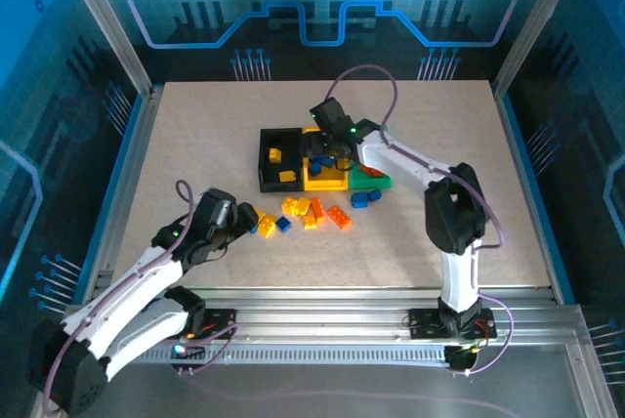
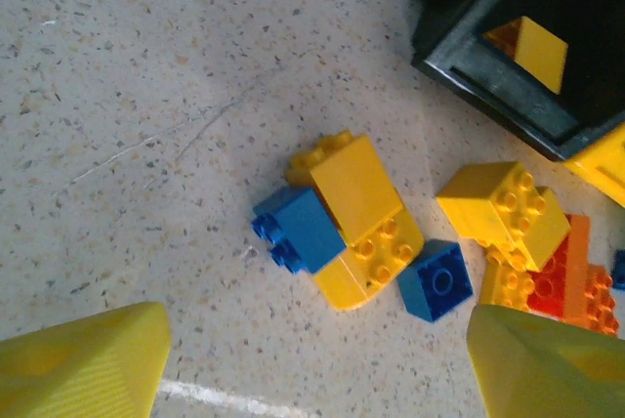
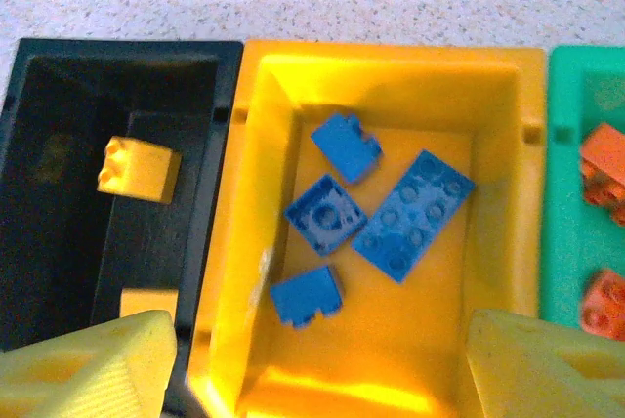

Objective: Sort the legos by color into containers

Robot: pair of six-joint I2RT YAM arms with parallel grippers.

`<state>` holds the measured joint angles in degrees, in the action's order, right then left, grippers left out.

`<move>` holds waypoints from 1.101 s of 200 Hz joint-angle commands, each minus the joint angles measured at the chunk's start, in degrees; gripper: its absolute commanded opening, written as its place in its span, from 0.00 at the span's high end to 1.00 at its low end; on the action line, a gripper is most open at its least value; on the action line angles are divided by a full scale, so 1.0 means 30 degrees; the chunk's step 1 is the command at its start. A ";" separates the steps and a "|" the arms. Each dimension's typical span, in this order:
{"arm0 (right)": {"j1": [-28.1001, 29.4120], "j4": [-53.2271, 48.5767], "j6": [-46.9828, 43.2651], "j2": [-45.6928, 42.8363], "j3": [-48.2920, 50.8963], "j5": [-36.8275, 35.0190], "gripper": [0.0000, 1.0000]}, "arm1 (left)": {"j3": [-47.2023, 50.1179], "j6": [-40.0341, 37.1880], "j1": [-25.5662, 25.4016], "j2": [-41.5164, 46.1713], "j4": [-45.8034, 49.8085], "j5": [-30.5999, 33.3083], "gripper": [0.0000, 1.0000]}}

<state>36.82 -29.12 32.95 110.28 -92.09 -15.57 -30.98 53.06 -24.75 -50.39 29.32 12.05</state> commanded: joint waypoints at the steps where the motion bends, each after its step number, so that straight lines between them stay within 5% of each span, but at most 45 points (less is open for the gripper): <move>1: 0.0384 0.1154 0.0129 -0.2480 0.2135 0.0154 0.21 | 0.0346 -0.0003 0.0542 -0.1714 -0.2679 -0.1324 0.20; 67: -0.0418 0.2395 0.0783 -0.5537 0.6676 0.0642 0.21 | -0.0521 -0.0730 0.0704 -0.7489 -0.5001 -0.0484 0.22; 88: -0.0743 0.2614 0.0939 -0.5900 0.7234 0.0905 0.21 | -0.0633 -0.0715 0.0740 -0.8341 -0.4120 -0.0264 0.34; 99: -0.0883 0.2748 0.1030 -0.6117 0.7501 0.0914 0.21 | -0.0513 -0.0752 0.0721 -0.8320 -0.3481 -0.0303 0.41; 165: -0.1418 0.3715 0.1375 -0.6618 0.8736 0.1287 0.21 | 0.1196 -0.0223 -0.1151 -0.5179 0.1223 -0.1411 0.50; 190: -0.1492 0.3817 0.1395 -0.6725 0.8959 0.1381 0.21 | 0.1157 -0.0334 -0.1651 -0.4124 0.2161 -0.2084 0.47; 220: -0.1660 0.3892 0.1376 -0.6961 0.9251 0.1434 0.21 | -0.0119 -0.0324 -0.2878 -0.2200 0.3470 -0.0964 0.27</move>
<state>32.86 -18.85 36.21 91.64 -65.21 -11.49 -27.81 52.10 -31.86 -61.08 33.43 7.68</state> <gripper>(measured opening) 0.789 0.680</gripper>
